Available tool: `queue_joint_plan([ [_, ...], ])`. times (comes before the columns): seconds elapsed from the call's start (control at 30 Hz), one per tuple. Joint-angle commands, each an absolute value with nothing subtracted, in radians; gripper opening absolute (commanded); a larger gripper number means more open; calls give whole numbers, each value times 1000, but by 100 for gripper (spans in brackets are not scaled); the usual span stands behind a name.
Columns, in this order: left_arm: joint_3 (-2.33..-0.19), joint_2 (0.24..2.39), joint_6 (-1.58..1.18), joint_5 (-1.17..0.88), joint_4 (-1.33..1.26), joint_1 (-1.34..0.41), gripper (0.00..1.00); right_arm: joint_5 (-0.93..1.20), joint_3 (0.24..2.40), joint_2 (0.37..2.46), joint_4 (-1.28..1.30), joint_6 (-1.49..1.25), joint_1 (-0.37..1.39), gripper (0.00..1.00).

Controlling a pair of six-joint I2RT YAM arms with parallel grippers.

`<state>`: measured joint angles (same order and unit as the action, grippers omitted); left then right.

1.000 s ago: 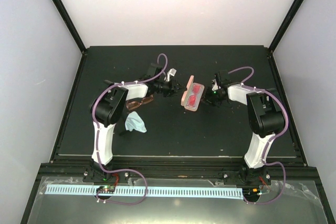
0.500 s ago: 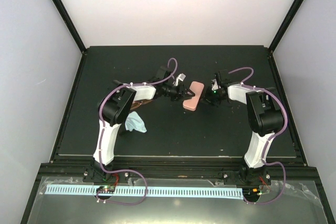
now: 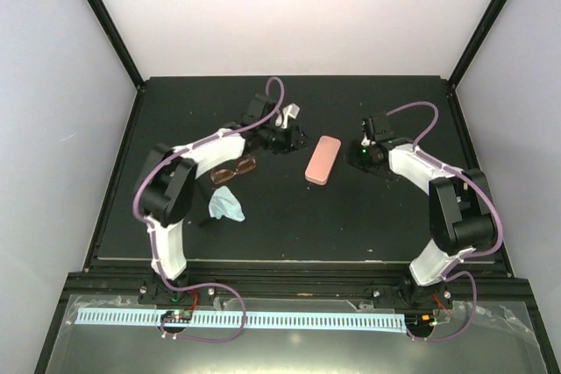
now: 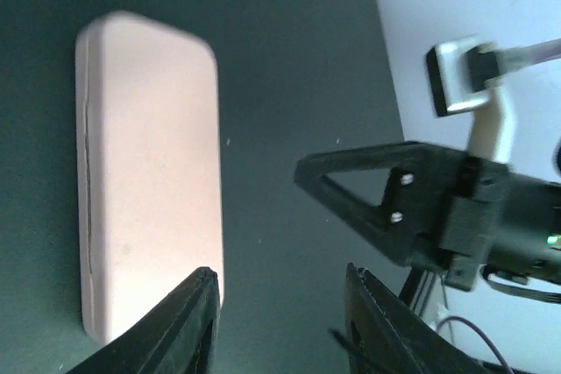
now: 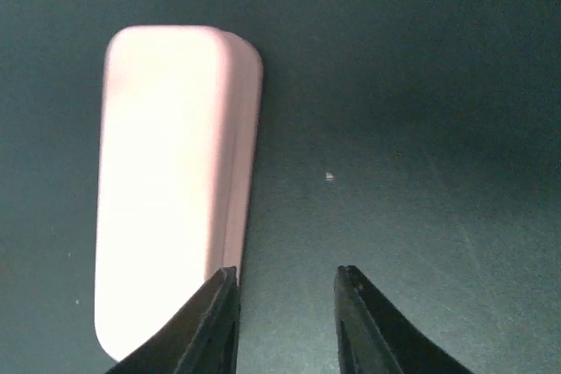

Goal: Organize the sunglasses
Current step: Move the sunglasses case at the center of the board.

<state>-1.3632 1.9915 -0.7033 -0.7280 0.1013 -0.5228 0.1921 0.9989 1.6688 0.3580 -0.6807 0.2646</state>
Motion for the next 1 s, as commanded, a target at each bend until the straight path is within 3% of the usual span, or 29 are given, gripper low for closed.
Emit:
queue_joint_plan([
  [0.0,-1315,1803,-586,-506,222,-516,42,81,1082,1654,450,-535,347,38],
  [0.33,-998,1381,-598,-105,318,-488,57,-219,1334,1843,657,-366,564,99],
  [0.43,-922,1272,-595,-52,356,-463,64,-266,1415,1924,713,-335,589,100],
  [0.67,-805,1104,-588,-27,430,-379,68,-308,1493,2030,762,-327,591,100],
  [0.83,-761,1034,-589,46,504,-306,76,-302,1414,1997,735,-379,578,100],
  [0.97,-733,996,-581,65,543,-234,79,-165,1323,1942,663,-411,525,100],
])
